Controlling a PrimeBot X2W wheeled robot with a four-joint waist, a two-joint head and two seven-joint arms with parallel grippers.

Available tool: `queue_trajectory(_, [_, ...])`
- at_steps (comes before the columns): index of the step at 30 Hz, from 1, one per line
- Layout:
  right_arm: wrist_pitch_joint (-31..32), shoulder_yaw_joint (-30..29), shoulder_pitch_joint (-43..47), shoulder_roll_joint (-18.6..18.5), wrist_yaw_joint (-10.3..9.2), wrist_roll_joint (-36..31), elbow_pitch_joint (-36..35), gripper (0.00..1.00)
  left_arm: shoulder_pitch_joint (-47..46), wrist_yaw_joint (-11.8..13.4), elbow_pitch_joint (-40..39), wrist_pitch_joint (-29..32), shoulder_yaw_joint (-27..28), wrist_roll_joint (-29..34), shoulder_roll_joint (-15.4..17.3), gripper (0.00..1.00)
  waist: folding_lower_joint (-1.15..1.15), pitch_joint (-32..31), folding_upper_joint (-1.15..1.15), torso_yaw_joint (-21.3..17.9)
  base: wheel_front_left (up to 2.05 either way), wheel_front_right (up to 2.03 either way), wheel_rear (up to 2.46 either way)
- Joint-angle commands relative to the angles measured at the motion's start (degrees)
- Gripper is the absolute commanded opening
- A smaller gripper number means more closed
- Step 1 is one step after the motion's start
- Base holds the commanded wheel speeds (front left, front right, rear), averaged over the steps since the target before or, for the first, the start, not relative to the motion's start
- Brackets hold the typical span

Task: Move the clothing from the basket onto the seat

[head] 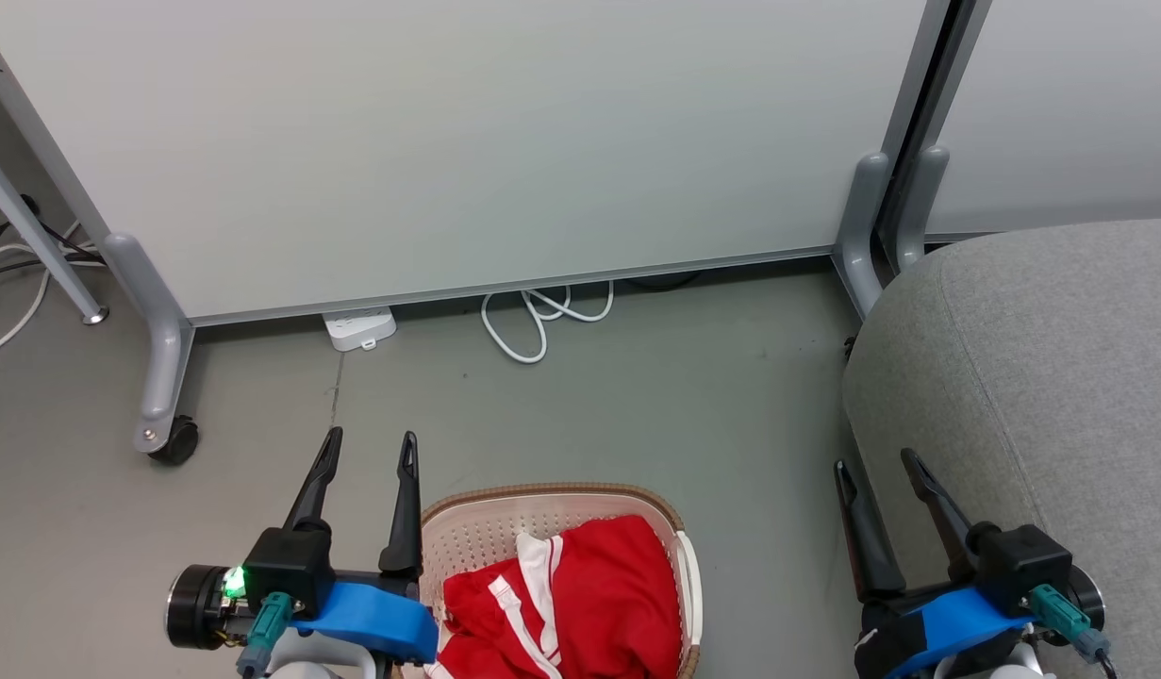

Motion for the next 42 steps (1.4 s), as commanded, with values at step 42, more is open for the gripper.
queue_trajectory(42, [-0.7, 0.4, -6.3, -0.3, 0.08, -1.4, -0.9, 1.0, -14.4, -3.1, 15.6, -0.6, -2.5, 1.3, 0.3, 1.0, 0.0, 12.1, 0.0, -4.8, 0.0, 0.0, 0.0])
